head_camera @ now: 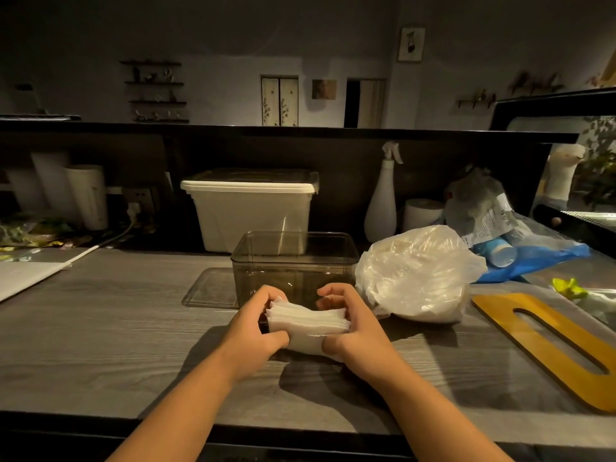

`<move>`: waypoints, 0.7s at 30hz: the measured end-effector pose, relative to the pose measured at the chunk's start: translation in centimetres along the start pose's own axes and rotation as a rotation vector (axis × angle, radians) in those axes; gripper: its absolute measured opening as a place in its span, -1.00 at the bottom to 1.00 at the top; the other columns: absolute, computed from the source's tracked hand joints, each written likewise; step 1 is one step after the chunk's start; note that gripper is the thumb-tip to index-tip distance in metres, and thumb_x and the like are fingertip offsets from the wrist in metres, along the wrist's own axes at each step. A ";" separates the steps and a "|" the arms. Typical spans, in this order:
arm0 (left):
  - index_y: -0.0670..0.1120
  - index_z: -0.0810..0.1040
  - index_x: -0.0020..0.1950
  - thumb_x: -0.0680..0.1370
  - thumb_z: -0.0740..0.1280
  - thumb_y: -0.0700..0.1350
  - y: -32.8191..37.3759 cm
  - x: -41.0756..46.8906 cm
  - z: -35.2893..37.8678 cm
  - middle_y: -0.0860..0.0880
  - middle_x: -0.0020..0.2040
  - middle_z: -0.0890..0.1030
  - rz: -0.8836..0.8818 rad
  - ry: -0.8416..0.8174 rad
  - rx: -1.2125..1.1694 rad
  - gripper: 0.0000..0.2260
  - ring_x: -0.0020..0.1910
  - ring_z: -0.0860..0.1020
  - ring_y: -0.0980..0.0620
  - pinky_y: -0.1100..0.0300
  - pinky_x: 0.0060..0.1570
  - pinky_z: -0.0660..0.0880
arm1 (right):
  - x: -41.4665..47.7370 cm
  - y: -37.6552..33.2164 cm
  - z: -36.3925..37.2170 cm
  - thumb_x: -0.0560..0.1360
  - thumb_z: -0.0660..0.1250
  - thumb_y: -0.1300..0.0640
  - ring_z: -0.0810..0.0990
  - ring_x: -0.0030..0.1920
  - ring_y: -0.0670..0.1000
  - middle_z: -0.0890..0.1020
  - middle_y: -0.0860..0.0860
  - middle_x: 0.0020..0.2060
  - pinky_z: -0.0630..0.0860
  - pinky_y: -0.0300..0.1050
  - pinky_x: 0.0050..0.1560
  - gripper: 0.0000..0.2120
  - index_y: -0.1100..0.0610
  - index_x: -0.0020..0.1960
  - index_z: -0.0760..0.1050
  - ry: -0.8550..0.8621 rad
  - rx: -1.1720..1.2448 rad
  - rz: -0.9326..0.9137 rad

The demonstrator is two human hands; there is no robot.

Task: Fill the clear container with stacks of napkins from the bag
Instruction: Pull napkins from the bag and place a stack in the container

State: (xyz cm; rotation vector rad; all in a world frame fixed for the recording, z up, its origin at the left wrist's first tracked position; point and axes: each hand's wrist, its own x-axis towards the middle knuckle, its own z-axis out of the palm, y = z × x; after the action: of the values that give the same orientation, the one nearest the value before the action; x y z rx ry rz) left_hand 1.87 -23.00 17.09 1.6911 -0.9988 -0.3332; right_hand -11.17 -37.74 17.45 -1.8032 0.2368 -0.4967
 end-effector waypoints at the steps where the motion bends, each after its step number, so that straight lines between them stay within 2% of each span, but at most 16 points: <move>1: 0.00 0.44 0.12 0.44 0.36 -0.44 0.1 0.0 0.0 -0.11 0.03 0.54 0.001 0.016 -0.020 -0.59 -0.01 0.56 -0.10 0.05 -0.14 0.56 | 0.0 0.0 0.0 0.32 0.39 0.45 0.54 0.12 0.02 0.46 -0.03 0.17 0.65 -0.13 -0.03 -0.31 -0.17 0.25 0.38 0.010 -0.014 0.012; 4: 0.17 0.32 0.27 0.42 0.38 -0.46 0.3 0.1 0.3 -0.07 0.15 0.46 -0.005 -0.015 -0.071 -0.35 0.03 0.56 -0.04 0.24 -0.16 0.57 | -0.2 0.1 0.2 0.30 0.44 0.36 0.49 0.16 -0.02 0.37 -0.12 0.22 0.62 -0.16 0.01 -0.25 -0.23 0.30 0.30 0.053 -0.051 0.010; 6: 0.20 0.31 0.30 0.39 0.39 -0.45 0.4 0.2 0.7 -0.01 0.17 0.42 0.009 -0.046 -0.032 -0.30 0.04 0.54 -0.01 0.31 -0.17 0.54 | -0.3 0.2 0.3 0.29 0.47 0.29 0.47 0.17 -0.06 0.36 -0.15 0.20 0.59 -0.12 0.12 -0.27 -0.21 0.29 0.30 0.080 -0.109 0.015; 9: 0.03 0.50 0.15 0.43 0.40 -0.42 0.7 0.8 1.1 -0.05 0.04 0.53 0.029 -0.028 -0.017 -0.57 -0.10 0.55 0.06 0.32 -0.26 0.51 | -0.3 0.3 0.4 0.34 0.46 0.31 0.52 0.11 -0.05 0.45 -0.11 0.12 0.62 -0.07 0.09 -0.43 -0.16 0.18 0.39 0.145 -0.173 -0.011; 11: -0.04 0.55 0.03 0.46 0.42 -0.37 0.6 1.3 1.2 -0.08 -0.06 0.57 0.029 0.048 -0.032 -0.73 -0.15 0.56 0.00 0.27 -0.28 0.53 | -0.1 0.2 0.1 0.39 0.45 0.34 0.59 0.06 -0.05 0.55 -0.09 0.06 0.66 -0.07 0.00 -0.55 -0.11 0.10 0.46 0.218 -0.105 -0.041; 14: -0.07 0.54 0.02 0.49 0.43 -0.33 0.2 1.6 0.9 -0.10 -0.04 0.59 0.000 0.168 -0.150 -0.79 -0.07 0.59 -0.10 0.12 -0.22 0.60 | 0.5 -0.2 -0.4 0.51 0.41 0.29 0.65 0.05 -0.03 0.63 -0.01 0.07 0.64 -0.18 -0.13 -0.69 -0.02 0.16 0.49 0.229 0.154 -0.029; 15: -0.08 0.53 0.04 0.49 0.42 -0.33 0.2 1.6 0.8 -0.10 -0.03 0.58 -0.007 0.176 -0.173 -0.78 -0.05 0.59 -0.10 0.13 -0.22 0.60 | 0.8 -0.3 -0.5 0.55 0.37 0.26 0.66 0.06 0.01 0.63 0.03 0.09 0.63 -0.21 -0.17 -0.73 0.01 0.19 0.48 0.226 0.227 0.004; 17: -0.04 0.50 0.10 0.49 0.40 -0.36 0.0 1.4 0.7 -0.10 0.04 0.55 -0.035 0.132 -0.171 -0.70 -0.01 0.57 -0.09 0.21 -0.25 0.56 | 1.1 -0.3 -0.5 0.60 0.28 0.22 0.63 0.11 0.08 0.60 0.09 0.14 0.60 -0.25 -0.22 -0.77 0.04 0.23 0.49 0.205 0.301 0.082; 19: 0.05 0.43 0.18 0.44 0.39 -0.41 0.0 1.3 0.7 -0.13 0.13 0.49 -0.068 0.052 -0.185 -0.54 0.02 0.53 -0.11 0.26 -0.28 0.52 | 1.3 0.1 -0.4 0.59 0.25 0.23 0.61 0.12 0.10 0.58 0.12 0.18 0.58 -0.26 -0.22 -0.75 0.04 0.24 0.50 0.162 0.293 0.121; 21: 0.09 0.35 0.25 0.35 0.37 -0.41 0.2 1.4 0.8 -0.16 0.16 0.44 -0.058 0.005 -0.213 -0.40 0.03 0.51 -0.10 0.29 -0.25 0.51 | 1.2 0.3 -0.4 0.45 0.31 0.25 0.59 0.13 0.10 0.56 0.12 0.19 0.56 -0.24 -0.17 -0.60 -0.02 0.25 0.48 0.110 0.240 0.093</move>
State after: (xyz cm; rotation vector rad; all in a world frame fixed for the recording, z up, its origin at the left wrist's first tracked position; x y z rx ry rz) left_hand 2.14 -24.58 17.36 1.5287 -0.8797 -0.4567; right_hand -10.23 -38.71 17.49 -1.5263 0.3213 -0.5354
